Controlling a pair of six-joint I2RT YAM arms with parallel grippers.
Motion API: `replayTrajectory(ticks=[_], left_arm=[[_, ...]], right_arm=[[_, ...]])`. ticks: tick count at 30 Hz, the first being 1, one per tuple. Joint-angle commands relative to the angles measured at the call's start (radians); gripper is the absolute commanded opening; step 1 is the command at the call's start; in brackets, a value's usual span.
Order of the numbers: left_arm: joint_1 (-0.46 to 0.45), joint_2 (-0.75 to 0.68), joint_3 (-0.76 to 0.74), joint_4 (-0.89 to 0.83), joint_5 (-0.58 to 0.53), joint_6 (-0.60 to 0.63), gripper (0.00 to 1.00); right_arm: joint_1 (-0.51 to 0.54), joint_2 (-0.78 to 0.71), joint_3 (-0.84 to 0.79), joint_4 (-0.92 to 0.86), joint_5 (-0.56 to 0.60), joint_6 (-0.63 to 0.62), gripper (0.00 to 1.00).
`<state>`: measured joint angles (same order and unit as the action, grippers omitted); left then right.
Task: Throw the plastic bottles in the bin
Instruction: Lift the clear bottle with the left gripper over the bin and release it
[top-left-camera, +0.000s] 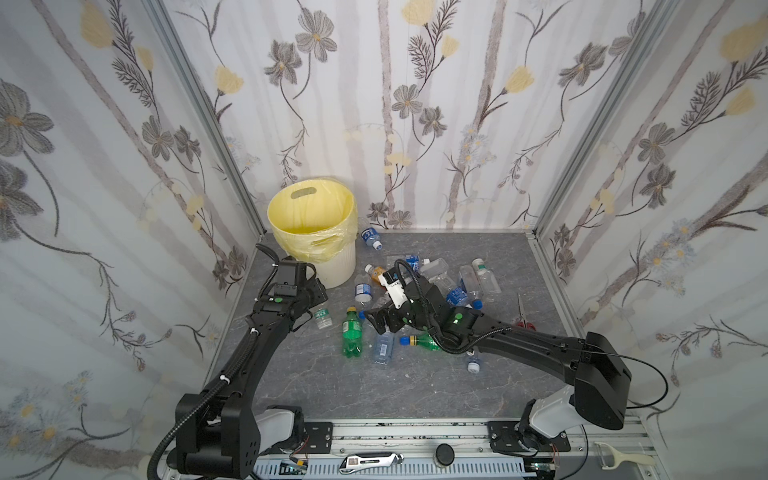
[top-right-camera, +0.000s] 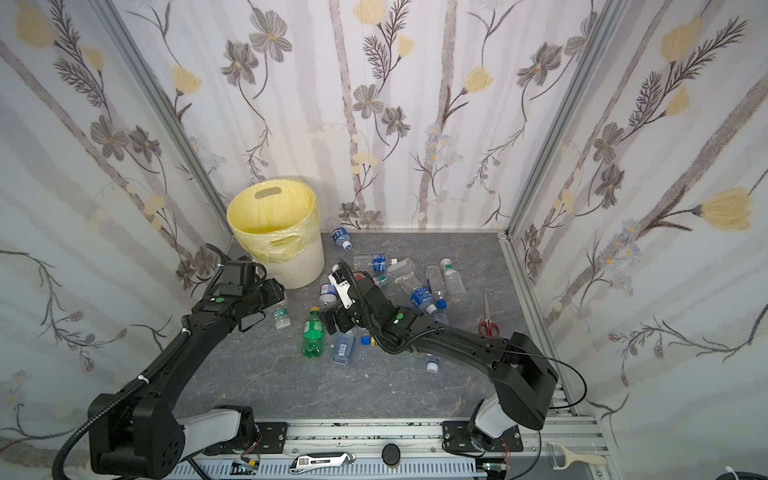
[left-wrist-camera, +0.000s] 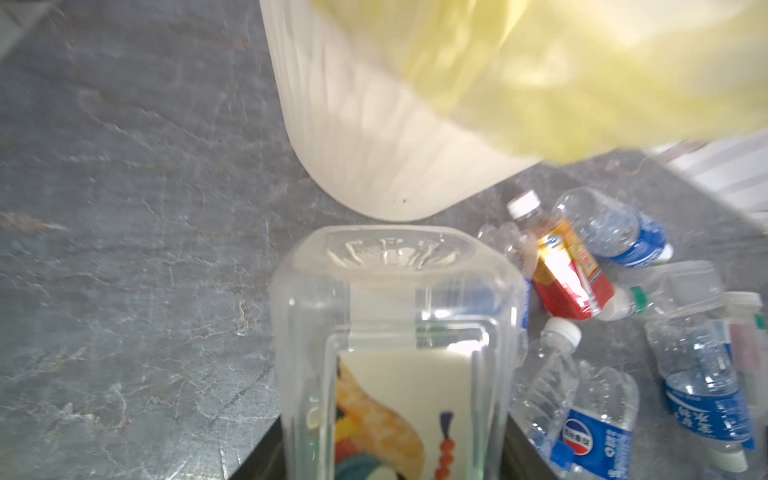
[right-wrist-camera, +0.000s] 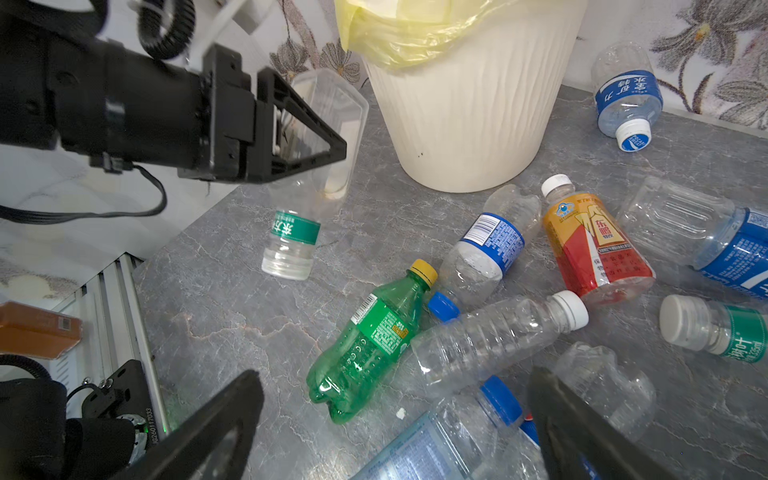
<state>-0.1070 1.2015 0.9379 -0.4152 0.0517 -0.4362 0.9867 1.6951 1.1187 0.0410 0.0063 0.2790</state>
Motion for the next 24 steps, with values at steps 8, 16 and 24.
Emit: replayTrajectory(ticks=[8,16,24], left_arm=[[0.007,-0.129,0.228,-0.042,-0.084,0.003,0.53],[0.007,-0.066,0.526,-0.039,-0.143,0.070,0.54],[0.007,0.102,0.860,-0.011,-0.178,0.134,0.54]], right_arm=[[0.003,0.013,0.118,-0.016,0.000,-0.019,1.00],[0.003,0.023,0.230,-0.016,0.014,-0.046,1.00],[0.001,0.040,0.335,-0.041,0.035,-0.055,1.00]])
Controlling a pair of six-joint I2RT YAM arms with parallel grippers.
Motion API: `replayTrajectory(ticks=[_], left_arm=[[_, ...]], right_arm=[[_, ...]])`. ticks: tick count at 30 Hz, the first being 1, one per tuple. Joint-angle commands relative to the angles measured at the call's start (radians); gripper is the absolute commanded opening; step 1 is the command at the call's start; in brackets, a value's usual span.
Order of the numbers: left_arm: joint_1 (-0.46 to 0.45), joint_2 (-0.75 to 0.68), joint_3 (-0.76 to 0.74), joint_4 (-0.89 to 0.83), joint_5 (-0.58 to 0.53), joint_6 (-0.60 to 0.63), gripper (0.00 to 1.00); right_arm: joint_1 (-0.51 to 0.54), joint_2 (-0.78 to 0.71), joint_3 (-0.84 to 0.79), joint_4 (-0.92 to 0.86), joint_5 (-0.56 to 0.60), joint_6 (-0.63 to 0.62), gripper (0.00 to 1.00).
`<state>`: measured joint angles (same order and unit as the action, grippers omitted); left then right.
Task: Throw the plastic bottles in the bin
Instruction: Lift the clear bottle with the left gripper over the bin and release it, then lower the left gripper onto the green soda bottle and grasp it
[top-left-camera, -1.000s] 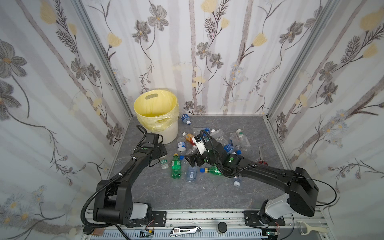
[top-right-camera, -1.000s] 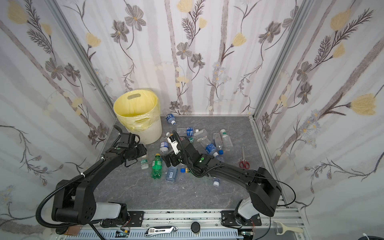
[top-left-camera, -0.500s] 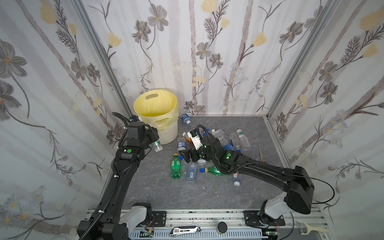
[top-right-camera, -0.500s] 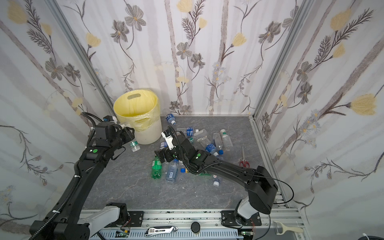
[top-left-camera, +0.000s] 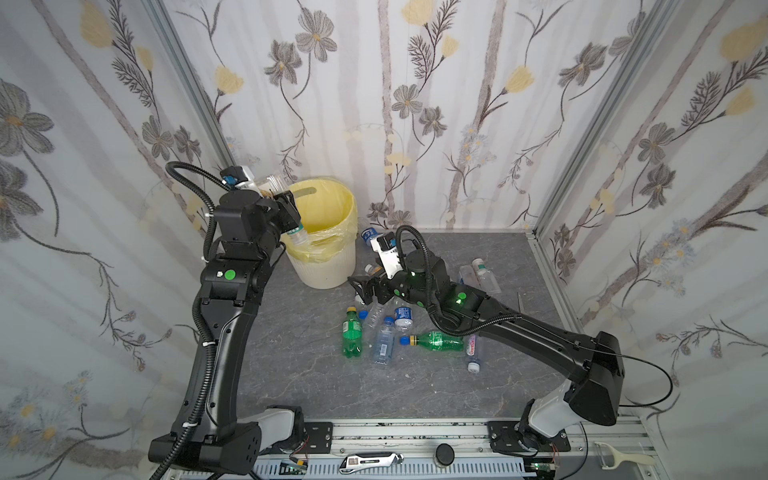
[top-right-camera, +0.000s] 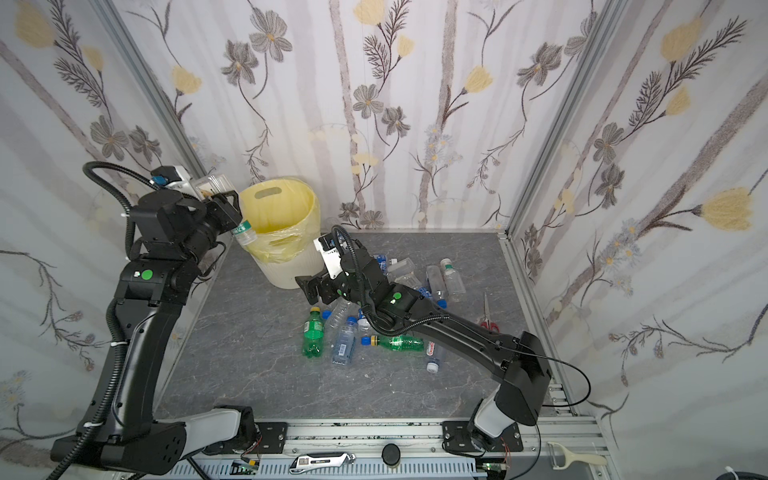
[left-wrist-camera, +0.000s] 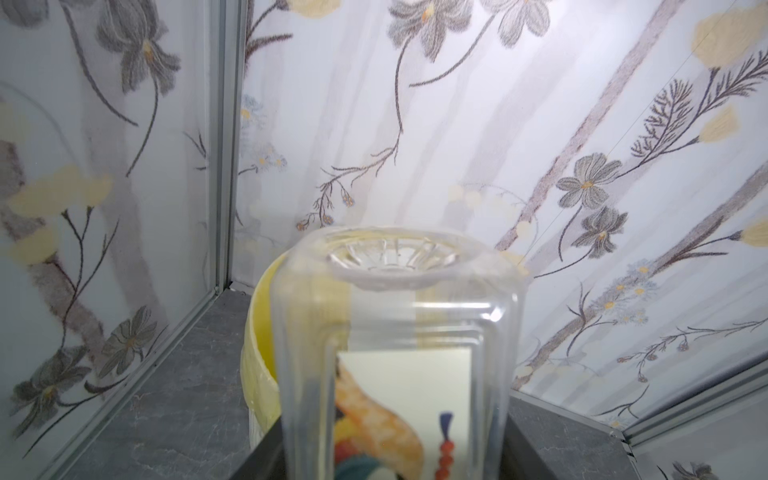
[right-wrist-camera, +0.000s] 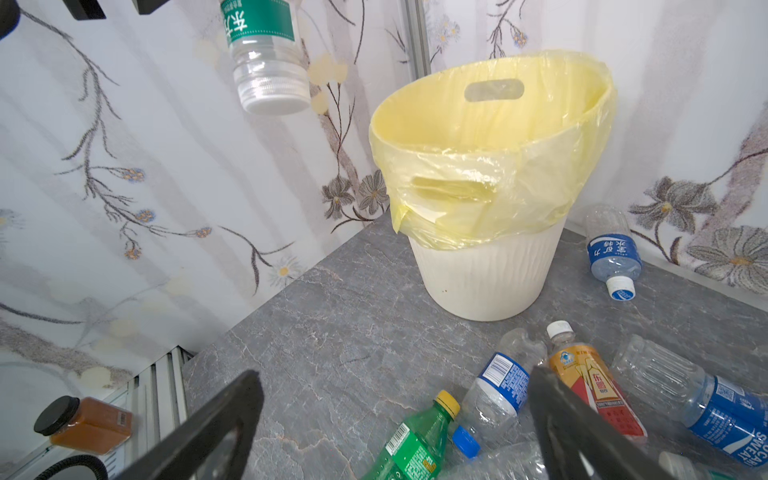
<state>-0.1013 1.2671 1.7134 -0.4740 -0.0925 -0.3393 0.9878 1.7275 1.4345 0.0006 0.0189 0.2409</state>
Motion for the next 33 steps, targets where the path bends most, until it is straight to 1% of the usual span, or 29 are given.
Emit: replayTrajectory(ticks=[1,3,6,11,14,15,16,17,18,20,27,33], left_arm=[[0.002,0.058,0.124,0.052,-0.035,0.044,0.54],[0.001,0.111,0.216,0.054,-0.033,0.043,0.54],[0.002,0.196,0.318,0.055,-0.001,0.016,0.54],[0.012,0.376,0.427,0.058,0.054,-0.059,0.53],[0.030,0.487,0.440,0.054,0.089,-0.097,0.54],[0.050,0.520,0.430,0.050,0.128,-0.126,0.59],[0.069,0.550,0.430,0.041,0.190,-0.156,0.64],[0.093,0.590,0.453,0.007,0.252,-0.185,0.70],[0.104,0.619,0.488,-0.033,0.288,-0.202,0.78],[0.104,0.621,0.507,-0.063,0.318,-0.198,1.00],[0.077,0.505,0.462,-0.063,0.318,-0.184,1.00],[-0.001,0.418,0.356,-0.063,0.287,-0.155,1.00]], right_arm=[[-0.001,0.006,0.021,0.001,0.027,-0.019,1.00],[-0.003,0.010,0.029,0.002,0.036,-0.020,1.00],[-0.007,0.019,0.031,0.006,0.048,-0.013,1.00],[-0.022,0.032,0.024,0.009,0.066,0.015,1.00],[-0.039,0.035,0.009,0.032,0.045,0.027,1.00],[-0.045,0.038,0.009,0.029,0.044,0.033,1.00],[-0.050,0.041,0.013,0.024,0.041,0.039,1.00],[-0.056,0.041,0.014,0.018,0.035,0.045,1.00],[-0.059,0.038,0.012,0.019,0.031,0.047,1.00],[-0.063,0.036,0.005,0.021,0.030,0.044,1.00],[-0.081,0.045,-0.005,0.022,0.029,0.062,1.00],[-0.096,0.031,-0.042,0.026,0.036,0.096,1.00]])
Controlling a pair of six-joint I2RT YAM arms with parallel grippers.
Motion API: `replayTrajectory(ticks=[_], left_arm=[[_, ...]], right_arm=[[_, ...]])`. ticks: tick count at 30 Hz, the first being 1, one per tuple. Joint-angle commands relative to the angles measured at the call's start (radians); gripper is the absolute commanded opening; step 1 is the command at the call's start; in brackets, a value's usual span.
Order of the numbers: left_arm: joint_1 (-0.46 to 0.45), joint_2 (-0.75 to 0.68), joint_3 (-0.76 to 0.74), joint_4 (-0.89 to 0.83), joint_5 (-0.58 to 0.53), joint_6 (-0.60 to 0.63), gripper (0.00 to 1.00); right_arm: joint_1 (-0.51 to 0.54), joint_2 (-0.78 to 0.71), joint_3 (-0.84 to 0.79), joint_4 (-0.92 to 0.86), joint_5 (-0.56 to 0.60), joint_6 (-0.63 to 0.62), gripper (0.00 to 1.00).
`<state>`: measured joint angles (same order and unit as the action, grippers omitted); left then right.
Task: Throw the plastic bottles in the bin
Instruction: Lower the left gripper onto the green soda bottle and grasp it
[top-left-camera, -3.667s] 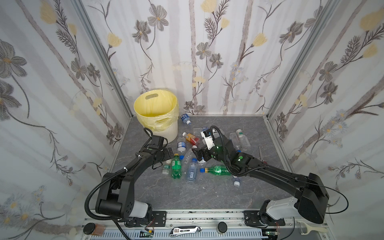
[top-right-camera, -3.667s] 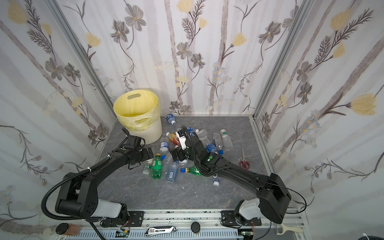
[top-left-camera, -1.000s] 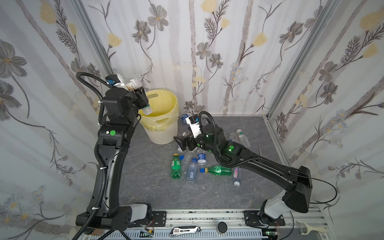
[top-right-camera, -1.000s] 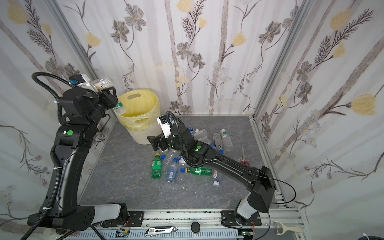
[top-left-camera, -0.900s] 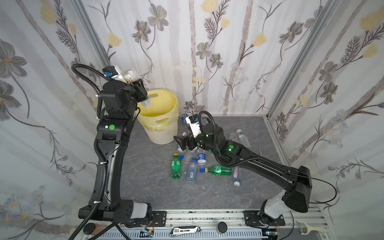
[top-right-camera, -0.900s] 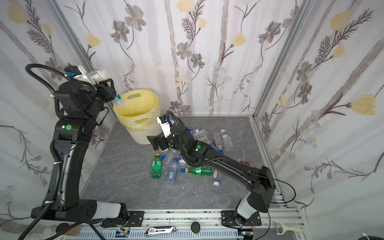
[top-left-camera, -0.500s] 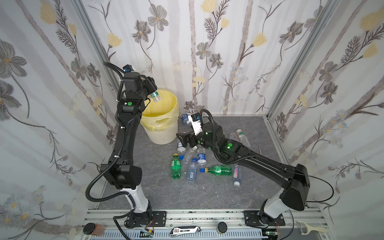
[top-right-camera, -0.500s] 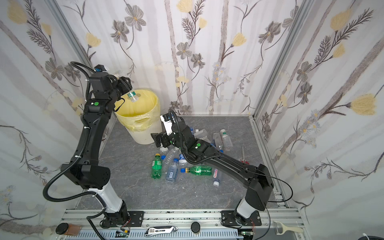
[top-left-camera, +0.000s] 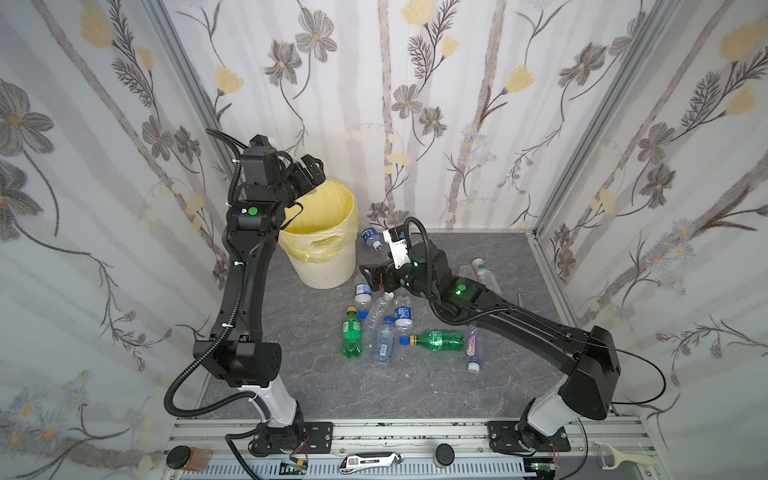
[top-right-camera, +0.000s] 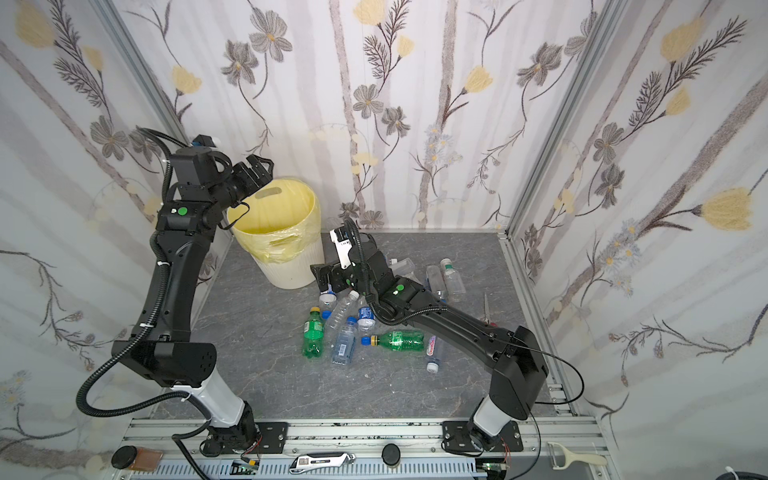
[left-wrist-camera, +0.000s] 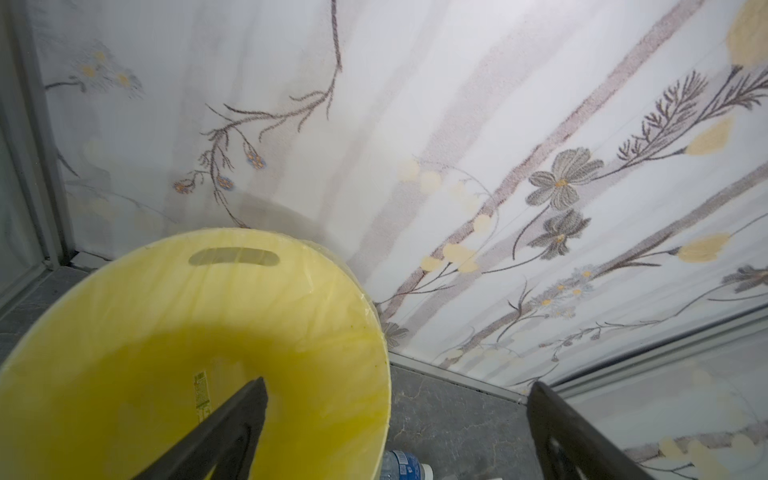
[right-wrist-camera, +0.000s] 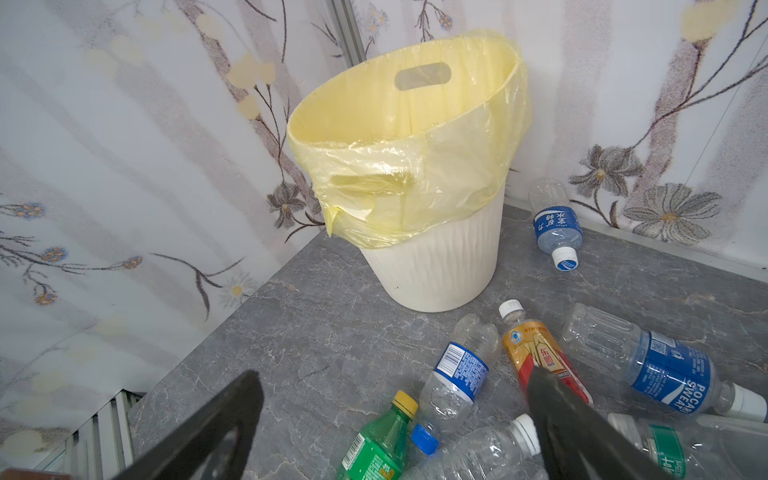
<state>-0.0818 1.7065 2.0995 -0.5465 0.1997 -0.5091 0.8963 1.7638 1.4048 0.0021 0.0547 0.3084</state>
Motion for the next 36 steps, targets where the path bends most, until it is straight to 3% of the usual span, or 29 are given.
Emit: replayTrajectory(ticks=[1,8,24,31,36], left_arm=[[-0.036,-0.033,-0.050,0.010,-0.009,0.021,1.00],[-0.132,-0.136,-0.216,0.010,-0.057,0.047,1.00],[-0.286,-0.422,-0.770,0.030,-0.117,-0.071,1.00],[-0.310,-0.533,-1.015,0.039,-0.133,-0.116,1.00],[-0.313,-0.534,-1.169,0.043,-0.084,-0.123,1.00]], right_arm=[[-0.007,-0.011,-0.020,0.024,0.003,0.031,1.00],[-0.026,-0.070,-0.092,0.018,0.028,0.031,1.00],[-0.039,-0.199,-0.295,0.016,0.062,0.064,1.00],[-0.038,-0.237,-0.380,0.030,0.062,0.067,1.00],[-0.037,-0.250,-0.421,0.052,0.059,0.078,1.00]])
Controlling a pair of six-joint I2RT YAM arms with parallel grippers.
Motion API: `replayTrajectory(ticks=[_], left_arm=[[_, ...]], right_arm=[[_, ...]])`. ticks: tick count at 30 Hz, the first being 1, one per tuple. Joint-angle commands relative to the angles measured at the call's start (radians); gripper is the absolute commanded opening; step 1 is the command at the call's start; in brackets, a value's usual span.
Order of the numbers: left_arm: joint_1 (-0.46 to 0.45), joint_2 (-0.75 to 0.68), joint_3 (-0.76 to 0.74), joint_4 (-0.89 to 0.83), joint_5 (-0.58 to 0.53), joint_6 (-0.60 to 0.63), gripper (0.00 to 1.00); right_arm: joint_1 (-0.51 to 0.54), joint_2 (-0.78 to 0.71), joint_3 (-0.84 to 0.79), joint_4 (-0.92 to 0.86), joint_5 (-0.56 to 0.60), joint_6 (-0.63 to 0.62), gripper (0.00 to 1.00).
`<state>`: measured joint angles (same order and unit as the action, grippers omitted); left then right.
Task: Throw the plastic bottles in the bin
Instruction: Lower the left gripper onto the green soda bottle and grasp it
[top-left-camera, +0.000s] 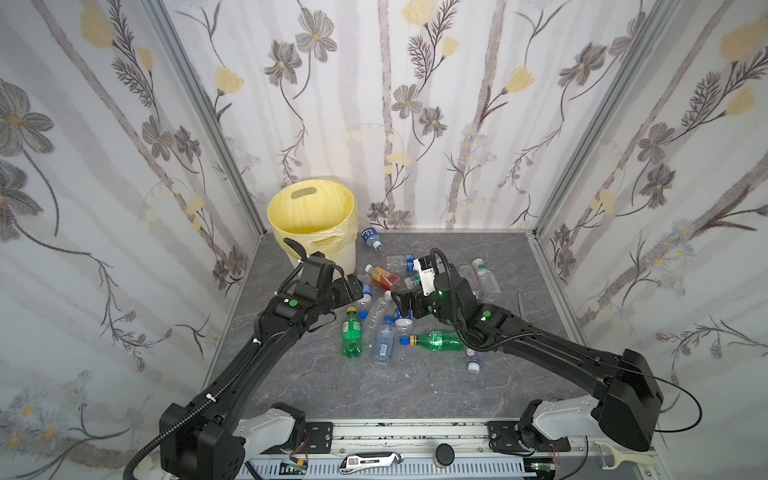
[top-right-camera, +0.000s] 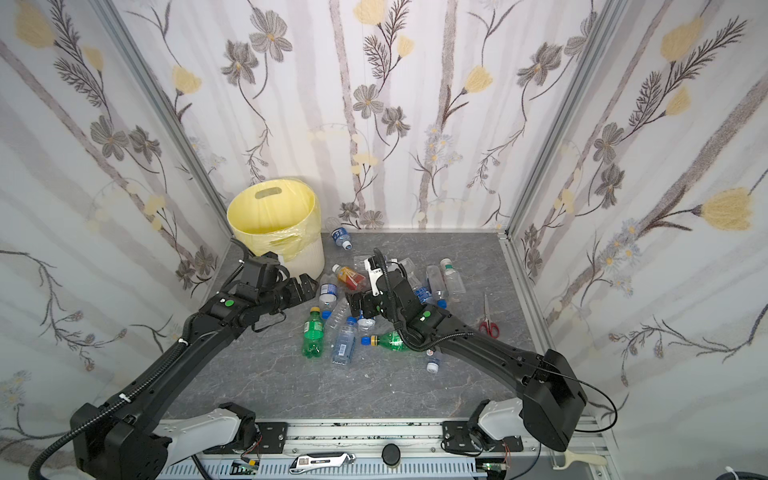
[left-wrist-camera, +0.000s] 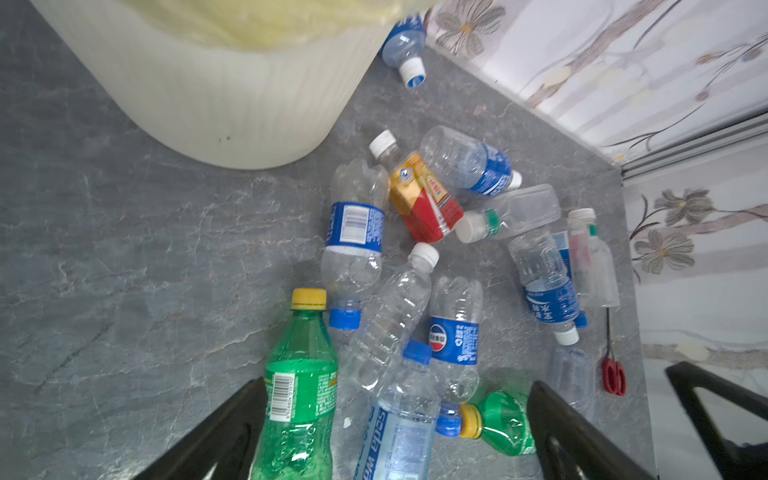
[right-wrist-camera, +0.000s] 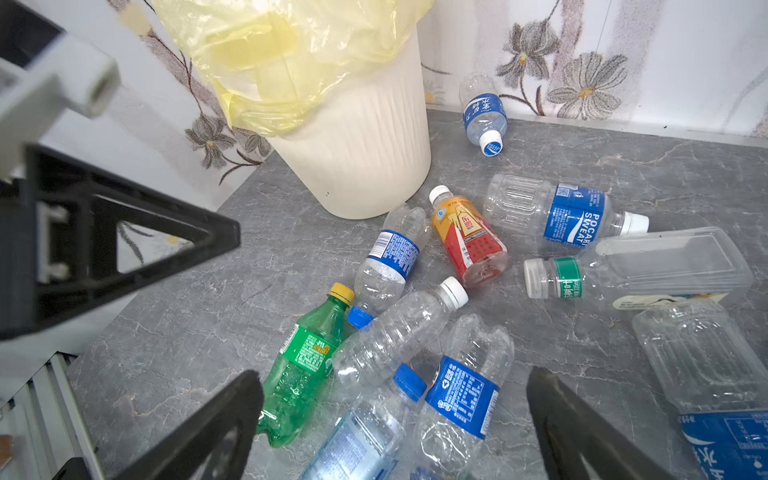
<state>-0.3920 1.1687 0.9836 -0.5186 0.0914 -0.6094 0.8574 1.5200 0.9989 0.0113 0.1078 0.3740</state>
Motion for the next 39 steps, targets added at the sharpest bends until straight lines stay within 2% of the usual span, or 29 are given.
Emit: replayTrajectory(ticks=[1,6,11,26,33,39], left_arm=[[-0.008,0.011,-0.081,0.017,0.030,-0.023,1.00],[-0.015,0.004,-0.168,0.024,0.011,-0.024,1.00],[-0.021,0.024,-0.212,0.052,0.038,-0.026,0.98],[-0.026,0.142,-0.287,0.143,0.035,-0.003,0.80],[-0.025,0.178,-0.317,0.183,0.020,0.001,0.63],[-0.025,0.199,-0.317,0.204,0.017,-0.001,0.59]], right_arm=[[0.002,-0.004,-0.021,0.048,0.005,0.015,0.99],[0.005,0.015,-0.031,0.058,-0.011,0.036,1.00],[0.012,0.028,-0.042,0.069,-0.014,0.045,1.00],[0.014,0.030,-0.075,0.086,-0.017,0.070,1.00],[0.015,0.032,-0.073,0.088,-0.026,0.076,1.00],[0.014,0.034,-0.074,0.085,-0.023,0.072,1.00]])
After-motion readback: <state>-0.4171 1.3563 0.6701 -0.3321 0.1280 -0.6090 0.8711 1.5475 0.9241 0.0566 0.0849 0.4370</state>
